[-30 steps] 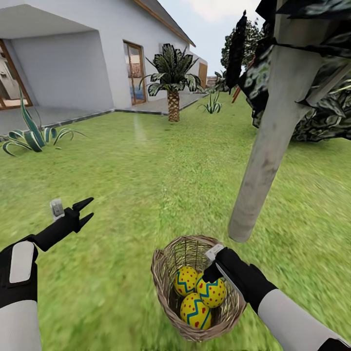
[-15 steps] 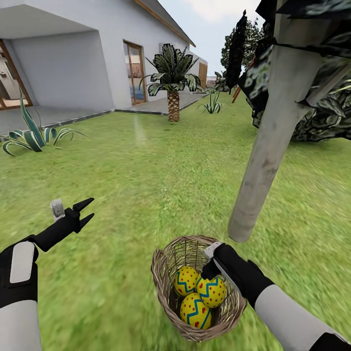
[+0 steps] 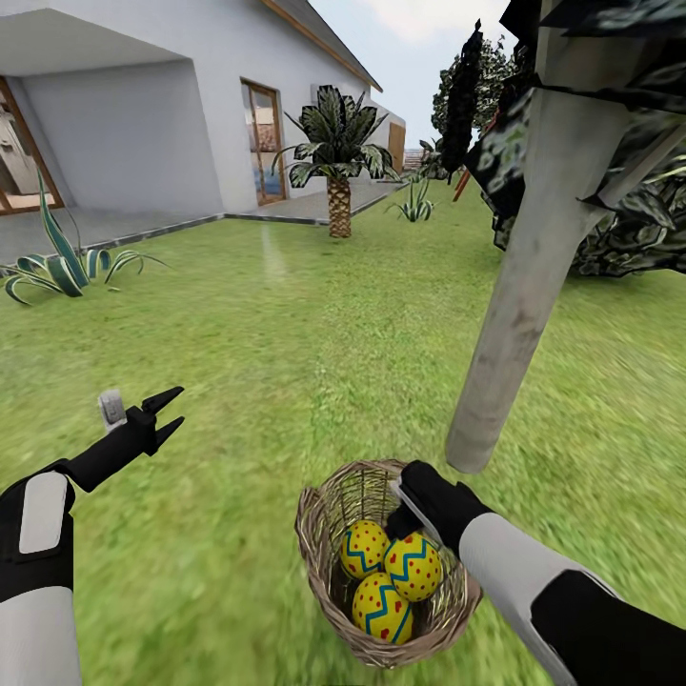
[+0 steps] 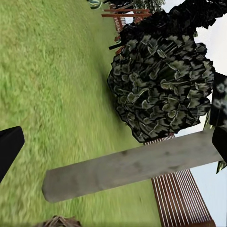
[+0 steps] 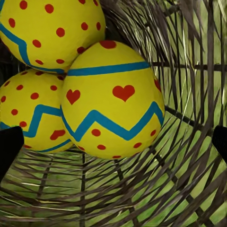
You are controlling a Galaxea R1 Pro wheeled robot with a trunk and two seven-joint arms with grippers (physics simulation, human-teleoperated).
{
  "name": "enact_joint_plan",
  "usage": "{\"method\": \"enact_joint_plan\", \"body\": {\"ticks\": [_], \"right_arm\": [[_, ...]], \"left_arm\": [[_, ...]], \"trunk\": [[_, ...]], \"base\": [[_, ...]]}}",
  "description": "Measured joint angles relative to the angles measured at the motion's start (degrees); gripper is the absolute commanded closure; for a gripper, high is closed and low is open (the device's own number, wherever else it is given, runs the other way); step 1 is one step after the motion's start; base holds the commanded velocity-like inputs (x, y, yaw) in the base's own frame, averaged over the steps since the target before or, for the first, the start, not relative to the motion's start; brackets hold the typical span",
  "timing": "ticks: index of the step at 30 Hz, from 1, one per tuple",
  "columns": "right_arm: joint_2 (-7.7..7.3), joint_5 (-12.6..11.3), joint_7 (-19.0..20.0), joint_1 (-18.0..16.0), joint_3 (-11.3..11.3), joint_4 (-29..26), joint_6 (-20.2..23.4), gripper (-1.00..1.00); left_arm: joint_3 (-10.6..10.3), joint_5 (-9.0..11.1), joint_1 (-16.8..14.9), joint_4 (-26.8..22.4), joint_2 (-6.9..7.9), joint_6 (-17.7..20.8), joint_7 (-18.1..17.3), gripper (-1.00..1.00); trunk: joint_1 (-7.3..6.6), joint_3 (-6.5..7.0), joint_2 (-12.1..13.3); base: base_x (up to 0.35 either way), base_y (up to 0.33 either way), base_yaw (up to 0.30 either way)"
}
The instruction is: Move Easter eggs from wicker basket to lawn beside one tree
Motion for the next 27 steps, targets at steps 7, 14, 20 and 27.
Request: {"method": "enact_joint_plan", "body": {"ticks": [7, 14, 20, 27], "right_arm": [[-0.45, 0.09, -0.05, -0.10, 0.06, 0.45, -2.52, -1.00], [-0.39, 0.12, -0.15, -0.03, 0.22, -0.29, -6.79, -1.00], [-0.39, 0.19, -0.27, -0.02, 0.30, -0.41, -7.53, -1.00], [-0.40, 3.78, -0.40, -0.03, 0.25, -0.50, -7.68, -1.00]], "left_arm": [[-0.06, -0.05, 0.00, 0.07, 0.00, -0.01, 0.01, -1.00], [-0.07, 0.00, 0.00, 0.08, 0.00, 0.00, 0.03, -1.00], [-0.07, -0.02, 0.00, 0.09, 0.00, 0.00, 0.05, -1.00], [-0.07, -0.02, 0.00, 0.10, 0.00, 0.00, 0.06, -1.00]], "trunk": [[0.13, -1.10, -0.06], [0.15, -1.33, -0.08], [0.16, -1.68, -0.08], [0.16, -2.32, -0.08]], "base": [[0.000, 0.000, 0.000], [0.000, 0.000, 0.000], [0.000, 0.000, 0.000], [0.000, 0.000, 0.000]]}}
